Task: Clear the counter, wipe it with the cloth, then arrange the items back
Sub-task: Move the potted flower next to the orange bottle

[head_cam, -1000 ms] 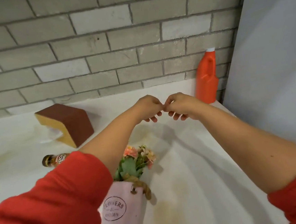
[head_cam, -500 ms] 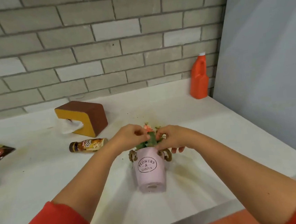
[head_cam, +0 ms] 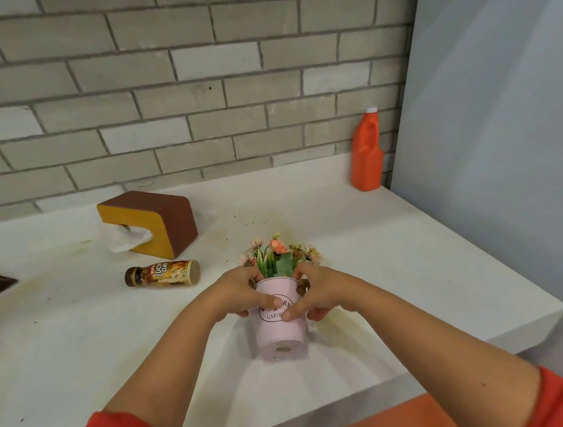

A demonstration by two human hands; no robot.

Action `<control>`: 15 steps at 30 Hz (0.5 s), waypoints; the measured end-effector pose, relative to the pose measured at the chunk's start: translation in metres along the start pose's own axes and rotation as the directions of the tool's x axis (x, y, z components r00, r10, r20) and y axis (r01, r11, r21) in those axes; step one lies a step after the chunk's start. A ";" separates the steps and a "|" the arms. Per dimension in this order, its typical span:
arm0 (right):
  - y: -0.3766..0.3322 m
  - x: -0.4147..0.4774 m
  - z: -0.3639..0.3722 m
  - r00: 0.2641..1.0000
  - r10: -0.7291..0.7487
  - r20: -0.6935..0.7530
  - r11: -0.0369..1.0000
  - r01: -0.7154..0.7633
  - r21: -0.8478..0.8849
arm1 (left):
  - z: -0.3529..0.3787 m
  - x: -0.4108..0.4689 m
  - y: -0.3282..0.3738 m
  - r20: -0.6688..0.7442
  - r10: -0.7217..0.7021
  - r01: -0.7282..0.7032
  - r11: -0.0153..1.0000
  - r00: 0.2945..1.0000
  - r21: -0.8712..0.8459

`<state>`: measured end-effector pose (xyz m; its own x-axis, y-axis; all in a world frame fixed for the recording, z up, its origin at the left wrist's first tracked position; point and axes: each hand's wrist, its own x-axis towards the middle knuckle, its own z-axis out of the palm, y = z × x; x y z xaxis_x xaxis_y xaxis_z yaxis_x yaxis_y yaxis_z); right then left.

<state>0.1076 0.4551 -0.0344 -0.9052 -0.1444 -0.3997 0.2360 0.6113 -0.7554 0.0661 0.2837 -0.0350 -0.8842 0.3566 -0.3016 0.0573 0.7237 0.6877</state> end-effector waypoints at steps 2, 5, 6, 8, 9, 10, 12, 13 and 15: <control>0.001 0.001 -0.001 1.000 -0.011 0.015 0.999 0.010 0.036 | 0.000 -0.001 0.002 0.008 0.002 -0.002 1.000 1.000 0.015; 0.000 0.001 -0.004 0.999 -0.033 -0.005 0.997 0.033 0.070 | -0.002 -0.002 0.008 0.008 0.004 -0.004 0.999 1.000 0.033; 0.000 0.001 -0.005 0.999 -0.039 -0.012 0.997 0.039 0.071 | -0.003 -0.001 0.010 0.007 0.007 -0.008 0.999 1.000 0.035; -0.001 0.001 -0.008 0.998 -0.052 -0.026 0.995 0.054 0.078 | -0.007 0.000 0.014 -0.001 0.019 -0.018 0.999 1.000 0.036; -0.002 0.001 -0.010 0.997 -0.062 -0.037 0.995 0.065 0.082 | -0.009 0.001 0.017 -0.008 0.030 -0.030 0.999 1.000 0.040; -0.003 0.000 -0.013 0.996 -0.072 -0.049 0.994 0.076 0.082 | -0.011 0.002 0.021 -0.017 0.045 -0.044 0.998 0.999 0.047; -0.005 -0.001 -0.019 0.993 -0.088 -0.076 0.992 0.094 0.085 | -0.015 0.006 0.028 -0.032 0.072 -0.070 0.996 0.997 0.064; -0.005 -0.001 -0.022 0.991 -0.095 -0.092 0.991 0.103 0.089 | -0.017 0.008 0.032 -0.037 0.082 -0.079 0.994 0.996 0.072; -0.005 -0.002 -0.028 0.985 -0.111 -0.133 0.988 0.123 0.089 | -0.018 0.013 0.039 -0.054 0.108 -0.103 0.991 0.993 0.090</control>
<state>0.0987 0.4737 -0.0150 -0.9648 -0.1064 -0.2407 0.1530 0.5172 -0.8421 0.0483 0.3060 -0.0005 -0.8967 0.4002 -0.1893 0.1895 0.7334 0.6529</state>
